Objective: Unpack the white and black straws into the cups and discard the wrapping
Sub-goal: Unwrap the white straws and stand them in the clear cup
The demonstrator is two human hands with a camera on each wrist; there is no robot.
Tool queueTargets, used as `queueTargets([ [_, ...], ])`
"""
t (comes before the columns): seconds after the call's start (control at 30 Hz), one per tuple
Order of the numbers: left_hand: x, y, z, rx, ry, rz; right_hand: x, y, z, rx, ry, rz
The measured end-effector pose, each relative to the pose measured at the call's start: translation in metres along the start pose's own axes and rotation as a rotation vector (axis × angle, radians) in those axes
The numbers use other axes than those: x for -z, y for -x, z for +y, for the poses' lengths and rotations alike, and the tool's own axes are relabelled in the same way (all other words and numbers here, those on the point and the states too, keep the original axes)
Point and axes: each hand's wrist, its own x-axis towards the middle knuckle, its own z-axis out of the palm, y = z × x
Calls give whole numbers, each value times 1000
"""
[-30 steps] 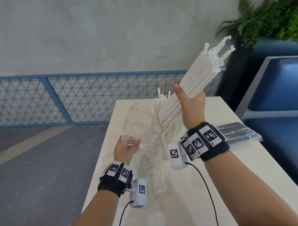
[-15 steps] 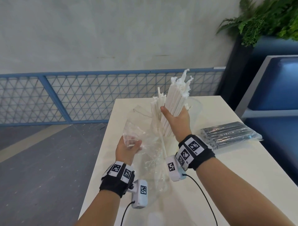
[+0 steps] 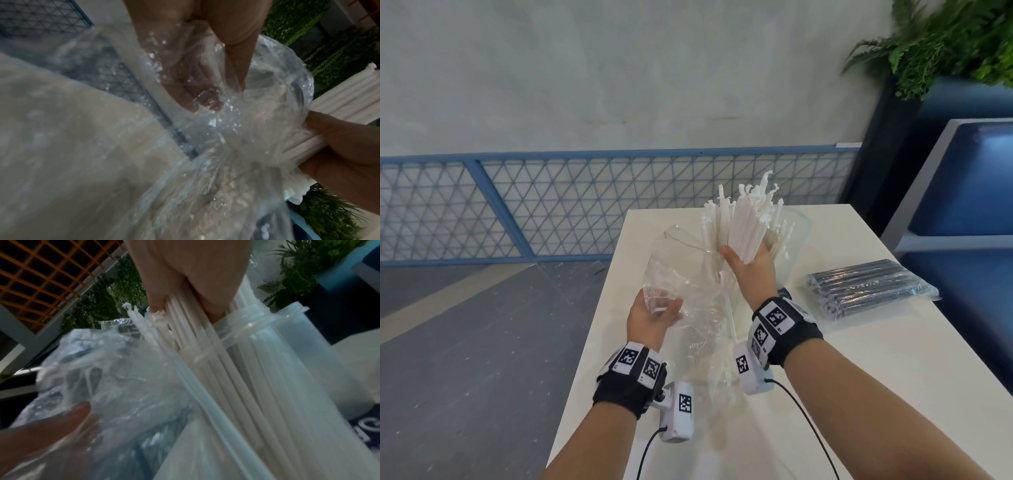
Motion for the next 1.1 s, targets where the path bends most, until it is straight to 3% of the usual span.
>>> queueTargets([
  [0.13,3,1,0,-7,-11,-5,4,20,14,77,68,21],
  [0.2,3,3,0,-6,1,-3,7,36,22,194,46,41],
  [0.33,2,4,0,-17,-14,0,10,67,48,351,178,247],
  [0.4,3,3,-1,-15,-19,-3,8,78,61,209,166,222],
  [0.5,2,3,-2,-10,-35,-2,5,80,82,-44,235,32],
  [0.63,0,4,-1,-16,-27,5,4,66,82,-90,355,-145],
  [0.77,2,4,0,-13,-22,12,10,59,60,14,348,-108],
  [0.97,10,1,3,-16,-26,21,25,62,-12,485,187,89],
  [1.1,14,0,4,-9,0,44,30,47,-44,601,127,202],
])
